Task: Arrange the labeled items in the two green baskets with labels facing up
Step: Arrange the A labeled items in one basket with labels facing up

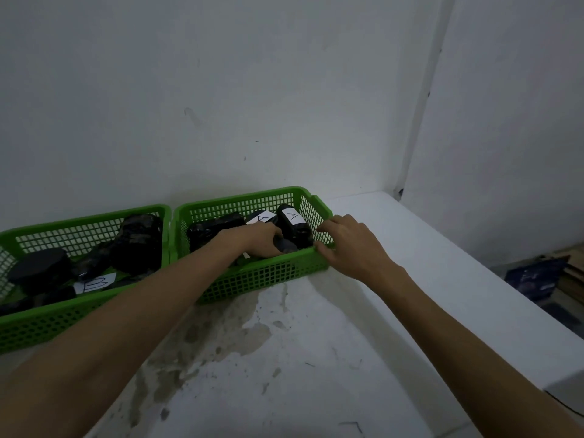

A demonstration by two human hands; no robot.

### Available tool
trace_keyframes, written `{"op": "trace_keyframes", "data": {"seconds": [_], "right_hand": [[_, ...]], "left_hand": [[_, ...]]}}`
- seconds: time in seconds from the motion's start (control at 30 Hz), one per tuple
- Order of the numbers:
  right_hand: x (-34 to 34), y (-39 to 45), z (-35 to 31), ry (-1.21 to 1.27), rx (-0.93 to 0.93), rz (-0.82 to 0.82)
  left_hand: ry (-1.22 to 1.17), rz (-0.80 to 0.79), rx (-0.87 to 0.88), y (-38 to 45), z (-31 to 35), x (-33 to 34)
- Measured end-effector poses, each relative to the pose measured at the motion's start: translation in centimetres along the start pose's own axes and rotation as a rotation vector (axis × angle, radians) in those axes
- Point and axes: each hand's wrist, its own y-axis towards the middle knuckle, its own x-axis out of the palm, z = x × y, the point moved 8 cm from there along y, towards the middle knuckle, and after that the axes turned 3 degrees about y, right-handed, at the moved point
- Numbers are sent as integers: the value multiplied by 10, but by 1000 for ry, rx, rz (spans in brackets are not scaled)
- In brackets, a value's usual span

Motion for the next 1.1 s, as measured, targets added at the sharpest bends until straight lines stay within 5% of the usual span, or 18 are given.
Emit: {"op": "trace_keyframes", "data": {"seconds": [0.47,1.1], "right_hand": [[-14,8,-29,-186,-131,-11],[-21,9,-142,-267,-543,178]], "left_hand": [[46,278,96,-63,-11,-77],[-368,356,119,-144,-50,-67]]}}
